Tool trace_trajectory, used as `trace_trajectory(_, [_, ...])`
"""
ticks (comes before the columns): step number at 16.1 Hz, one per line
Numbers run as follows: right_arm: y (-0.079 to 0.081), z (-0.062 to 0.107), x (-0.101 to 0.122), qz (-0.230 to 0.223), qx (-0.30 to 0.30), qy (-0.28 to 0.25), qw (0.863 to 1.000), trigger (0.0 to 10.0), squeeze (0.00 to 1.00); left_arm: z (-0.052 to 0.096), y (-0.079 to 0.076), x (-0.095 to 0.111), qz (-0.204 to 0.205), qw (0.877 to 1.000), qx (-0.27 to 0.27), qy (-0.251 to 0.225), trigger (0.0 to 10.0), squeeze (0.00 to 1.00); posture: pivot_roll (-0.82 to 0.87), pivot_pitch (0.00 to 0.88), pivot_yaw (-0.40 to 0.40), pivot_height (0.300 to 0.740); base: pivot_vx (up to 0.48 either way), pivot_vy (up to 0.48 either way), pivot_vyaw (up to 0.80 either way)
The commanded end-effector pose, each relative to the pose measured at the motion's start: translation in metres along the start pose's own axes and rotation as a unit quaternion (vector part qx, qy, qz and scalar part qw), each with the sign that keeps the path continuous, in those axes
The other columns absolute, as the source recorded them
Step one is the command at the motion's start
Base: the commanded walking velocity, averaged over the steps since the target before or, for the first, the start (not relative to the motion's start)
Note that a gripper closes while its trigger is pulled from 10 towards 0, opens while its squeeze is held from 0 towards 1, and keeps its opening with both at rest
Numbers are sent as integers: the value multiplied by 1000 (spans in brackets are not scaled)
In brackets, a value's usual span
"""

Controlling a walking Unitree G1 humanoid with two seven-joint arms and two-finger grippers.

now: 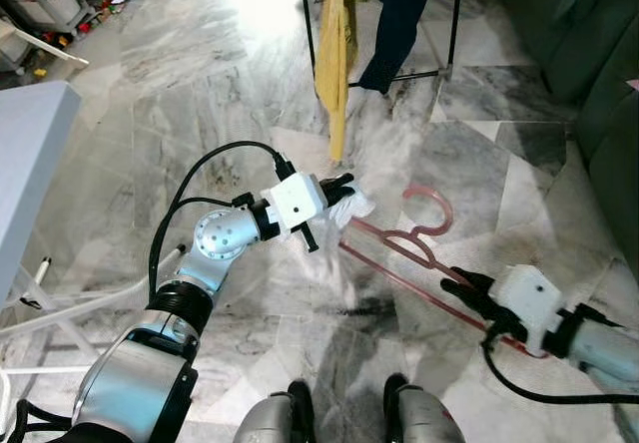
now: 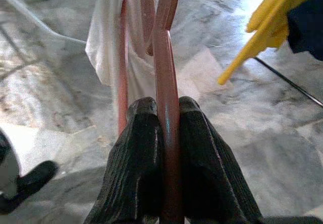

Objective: Hang hanger

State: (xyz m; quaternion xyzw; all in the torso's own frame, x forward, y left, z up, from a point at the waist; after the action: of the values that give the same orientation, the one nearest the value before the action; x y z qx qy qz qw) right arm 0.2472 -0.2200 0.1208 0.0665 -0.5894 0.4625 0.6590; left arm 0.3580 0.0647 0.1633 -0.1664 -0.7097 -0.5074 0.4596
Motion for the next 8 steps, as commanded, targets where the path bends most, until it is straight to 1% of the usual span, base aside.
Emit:
trace_trajectory(1, [-4, 11, 8, -1, 10, -12, 1000, 10000, 0, 7, -2, -5, -7, 1000, -9, 12, 10000, 0, -225, 265, 155, 740, 0, 0, 0])
trace_trajectory(3, [-16, 24, 2, 2, -13, 6, 1000, 10000, 0, 8, 0, -6, -9, 1000, -6, 15, 10000, 0, -227, 266, 153, 740, 0, 0, 0])
trace_trajectory(4, [-17, 25, 1, 3, -16, 8, 1000, 10000, 0, 8, 0, -6, -9, 1000, -6, 15, 10000, 0, -227, 266, 153, 740, 0, 0, 0])
trace_trajectory(6, [-27, 26, -3, -2, -72, 8, 997, 10000, 0, 4, 0, 0, -4, 1000, -2, -1, 10000, 0, -227, 267, 154, 740, 0, 0, 0])
trace_trajectory(8, [-20, 18, -10, -5, -90, 16, 996, 10000, 0, -1, -3, 5, -3, 1000, -5, -16, 10000, 0, -226, 265, 153, 740, 0, 0, 0])
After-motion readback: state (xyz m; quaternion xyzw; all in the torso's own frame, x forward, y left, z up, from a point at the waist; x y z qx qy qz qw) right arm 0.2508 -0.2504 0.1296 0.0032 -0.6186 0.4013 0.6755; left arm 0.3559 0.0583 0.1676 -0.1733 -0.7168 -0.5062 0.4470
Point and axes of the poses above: a point about 5 cm out from each wrist's last joint towards the gripper, its own z axis pointing back from the gripper into the wrist, its own x axis along the axis of the wrist's last joint, y = z × x, the point moved 2 cm from there along -z, pointing out of the wrist towards the gripper, and after that the axes turned 3 degrees about z, right-handed, at the moved point
